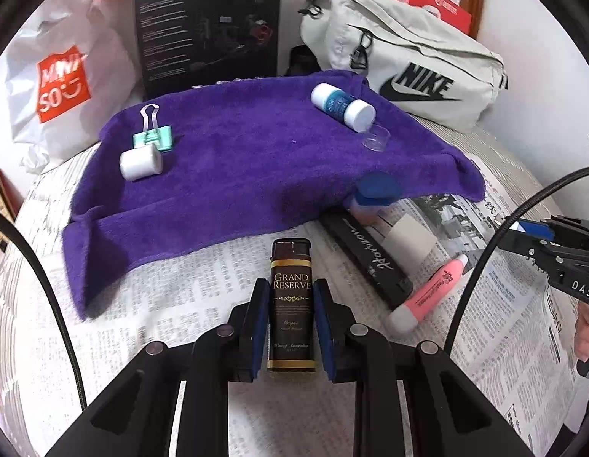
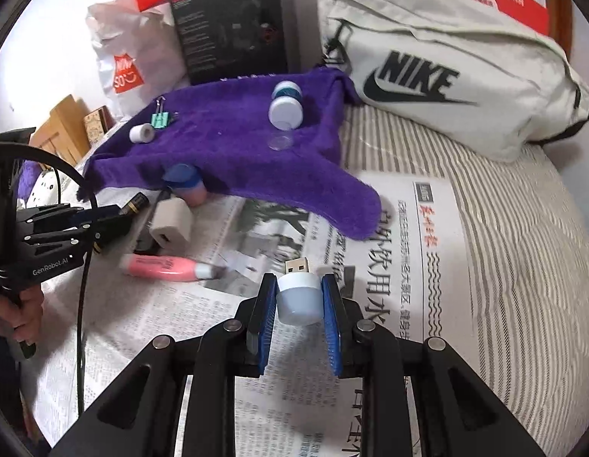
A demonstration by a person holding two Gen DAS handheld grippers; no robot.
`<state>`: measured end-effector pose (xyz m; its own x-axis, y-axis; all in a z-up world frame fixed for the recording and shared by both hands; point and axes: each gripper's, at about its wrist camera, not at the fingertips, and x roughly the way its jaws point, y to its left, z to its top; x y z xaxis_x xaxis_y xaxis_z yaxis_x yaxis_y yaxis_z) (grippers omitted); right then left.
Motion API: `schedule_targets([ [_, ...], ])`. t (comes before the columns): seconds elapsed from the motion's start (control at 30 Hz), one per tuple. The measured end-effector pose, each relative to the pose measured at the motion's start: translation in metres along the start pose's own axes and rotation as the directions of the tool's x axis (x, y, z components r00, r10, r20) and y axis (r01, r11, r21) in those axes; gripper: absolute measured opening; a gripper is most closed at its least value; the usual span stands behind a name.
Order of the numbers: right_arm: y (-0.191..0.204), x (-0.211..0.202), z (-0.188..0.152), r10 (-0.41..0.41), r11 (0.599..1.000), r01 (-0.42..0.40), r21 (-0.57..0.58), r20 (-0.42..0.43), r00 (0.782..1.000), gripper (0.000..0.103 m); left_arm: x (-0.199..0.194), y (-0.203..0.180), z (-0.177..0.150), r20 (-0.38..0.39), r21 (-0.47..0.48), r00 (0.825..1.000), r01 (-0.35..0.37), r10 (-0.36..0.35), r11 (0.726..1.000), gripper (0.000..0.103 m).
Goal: Organize rigid objects
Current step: 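Carry the USB drive and the Grand Reserve bottle over the purple towel with both grippers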
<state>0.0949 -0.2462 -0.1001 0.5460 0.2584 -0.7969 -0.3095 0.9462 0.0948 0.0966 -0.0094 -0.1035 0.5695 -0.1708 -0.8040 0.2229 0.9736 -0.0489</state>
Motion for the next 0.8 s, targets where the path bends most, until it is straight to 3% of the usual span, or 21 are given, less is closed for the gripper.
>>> schedule_targets([
  [0.1, 0.004, -0.005, 0.005, 0.009, 1.0, -0.009, -0.018, 0.011, 1.0, 0.024, -0.007, 0.008, 0.0, 0.002, -0.019, 1.0, 0.014, -0.013, 1.0, 0.022],
  [0.37, 0.007, -0.001, 0.009, 0.021, 0.999, -0.021, -0.026, -0.001, 1.0, 0.024, 0.006, 0.007, 0.0, -0.041, 0.005, 0.998, -0.042, 0.042, 0.999, 0.023],
  [0.63, 0.009, 0.002, 0.013, 0.052, 0.999, -0.052, -0.015, -0.006, 0.999, 0.024, 0.005, 0.014, 0.004, -0.068, -0.033, 0.998, 0.0, -0.003, 0.999, 0.022],
  [0.8, 0.013, -0.001, 0.032, 0.058, 0.997, -0.058, -0.045, 0.013, 0.998, 0.024, -0.01, 0.023, 0.008, -0.025, -0.065, 0.999, 0.024, -0.026, 0.998, 0.022],
])
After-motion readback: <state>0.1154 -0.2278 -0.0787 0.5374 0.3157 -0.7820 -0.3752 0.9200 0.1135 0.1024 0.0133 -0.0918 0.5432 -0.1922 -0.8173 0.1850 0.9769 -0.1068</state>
